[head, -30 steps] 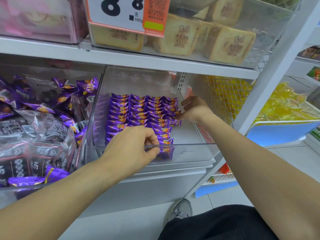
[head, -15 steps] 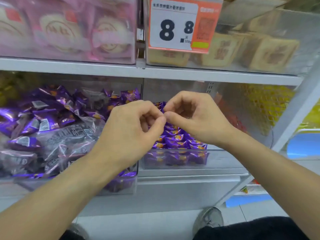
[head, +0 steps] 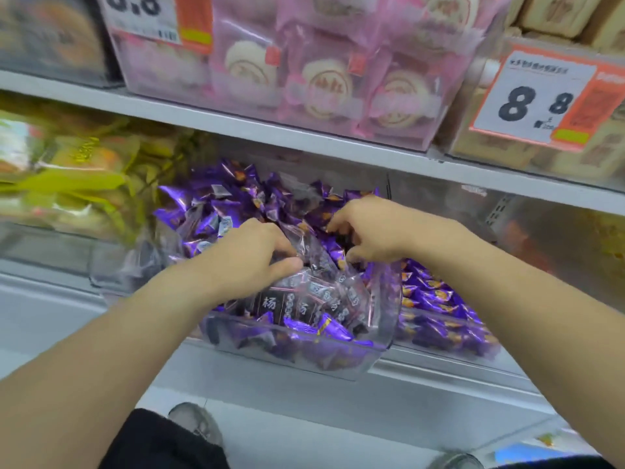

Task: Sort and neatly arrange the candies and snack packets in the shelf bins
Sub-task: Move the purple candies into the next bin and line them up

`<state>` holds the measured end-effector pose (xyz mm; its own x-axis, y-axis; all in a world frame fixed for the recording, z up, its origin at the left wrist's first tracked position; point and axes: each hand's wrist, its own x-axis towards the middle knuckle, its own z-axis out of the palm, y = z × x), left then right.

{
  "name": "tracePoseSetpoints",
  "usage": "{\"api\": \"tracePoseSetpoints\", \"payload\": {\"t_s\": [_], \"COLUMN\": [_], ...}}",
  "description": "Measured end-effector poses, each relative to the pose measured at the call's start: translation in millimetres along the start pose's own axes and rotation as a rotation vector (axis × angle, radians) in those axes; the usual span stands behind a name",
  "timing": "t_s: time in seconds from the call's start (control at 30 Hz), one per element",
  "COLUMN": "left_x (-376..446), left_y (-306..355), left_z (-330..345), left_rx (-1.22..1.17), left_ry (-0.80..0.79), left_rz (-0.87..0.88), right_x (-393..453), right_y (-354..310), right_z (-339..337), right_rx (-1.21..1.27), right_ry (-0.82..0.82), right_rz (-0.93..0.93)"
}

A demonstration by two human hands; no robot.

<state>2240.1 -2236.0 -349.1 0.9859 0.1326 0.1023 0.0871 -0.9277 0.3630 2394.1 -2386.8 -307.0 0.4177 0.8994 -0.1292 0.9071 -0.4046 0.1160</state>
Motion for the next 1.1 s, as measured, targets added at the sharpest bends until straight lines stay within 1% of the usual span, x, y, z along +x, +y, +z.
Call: {"api": "tracePoseSetpoints", "payload": {"t_s": [0.1, 0.2, 0.27, 0.3, 0.37, 0.4, 0.43, 0.47, 0.5, 0.57, 0.63, 0.7, 0.73, 0.77, 0.83, 0.87, 0.93, 1.0, 1.03, 1.1], "left_x": [2.3, 4.4, 4.6, 4.8, 4.5, 4.3, 4.1, 3.7, 3.4, 3.5, 2.0, 0.0, -1.7, -3.5, -5.9, -6.3, -7.6, -9.8, -10.9, -12.4], "left_y": [-4.7, -8.1, -8.7, -8.1, -6.1, -3.4, -0.7, 2.7, 5.5, 7.2, 4.2, -2.5, -5.8, -8.3, -10.9, -11.2, -9.6, -7.3, -5.9, -4.8], "left_z": [2.7, 5.8, 7.0, 7.2, 6.8, 6.1, 5.4, 4.0, 2.9, 2.5, 1.6, -0.6, -2.5, -4.9, -9.8, -11.5, -14.9, -18.2, -19.5, -21.7], "left_rx": [-0.009, -0.049, -0.080, -0.100, -0.183, -0.262, -0.358, -0.465, -0.577, -0.749, -0.833, -0.917, -0.978, -1.052, -1.228, -1.313, -1.439, -1.510, -1.534, -1.542], "left_ry": [-0.015, -0.016, 0.020, 0.064, 0.187, 0.252, 0.304, 0.335, 0.343, 0.323, 0.293, 0.294, 0.299, 0.297, 0.275, 0.266, 0.260, 0.271, 0.277, 0.282], "left_rz": [-0.010, -0.016, -0.029, -0.041, -0.065, -0.078, -0.093, -0.108, -0.123, -0.149, -0.183, -0.224, -0.256, -0.302, -0.395, -0.426, -0.467, -0.490, -0.493, -0.491], "right_x": [14.1, 14.6, 9.3, 5.8, -2.7, -7.5, -12.2, -15.3, -17.3, -16.9, -14.3, -9.2, -4.5, 3.1, 21.9, 30.3, 44.9, 56.7, 61.0, 66.9], "right_y": [-1.7, -0.6, -0.5, -1.2, -4.1, -7.1, -11.7, -18.3, -26.2, -40.8, -45.8, -38.6, -32.4, -24.6, -13.2, -11.5, -12.6, -17.3, -19.5, -22.7], "right_z": [3.6, 4.2, 4.4, 4.7, 3.9, 2.9, 1.4, 0.1, -0.8, -2.1, -3.0, -4.1, -2.6, 0.8, 6.0, 6.0, 2.3, -0.5, 0.0, 4.5], "right_rx": [0.040, 0.134, 0.173, 0.203, 0.316, 0.415, 0.565, 0.753, 0.939, 1.212, 1.418, 1.549, 1.538, 1.425, 1.001, 0.802, 0.513, 0.318, 0.252, 0.191], "right_ry": [-0.042, 0.025, 0.076, 0.120, 0.310, 0.418, 0.496, 0.528, 0.519, 0.458, 0.318, 0.170, 0.155, 0.198, 0.323, 0.329, 0.213, 0.099, 0.074, 0.091], "right_rz": [0.061, 0.126, 0.162, 0.186, 0.240, 0.264, 0.280, 0.279, 0.263, 0.219, 0.172, 0.146, 0.165, 0.195, 0.235, 0.232, 0.204, 0.170, 0.152, 0.124]}}
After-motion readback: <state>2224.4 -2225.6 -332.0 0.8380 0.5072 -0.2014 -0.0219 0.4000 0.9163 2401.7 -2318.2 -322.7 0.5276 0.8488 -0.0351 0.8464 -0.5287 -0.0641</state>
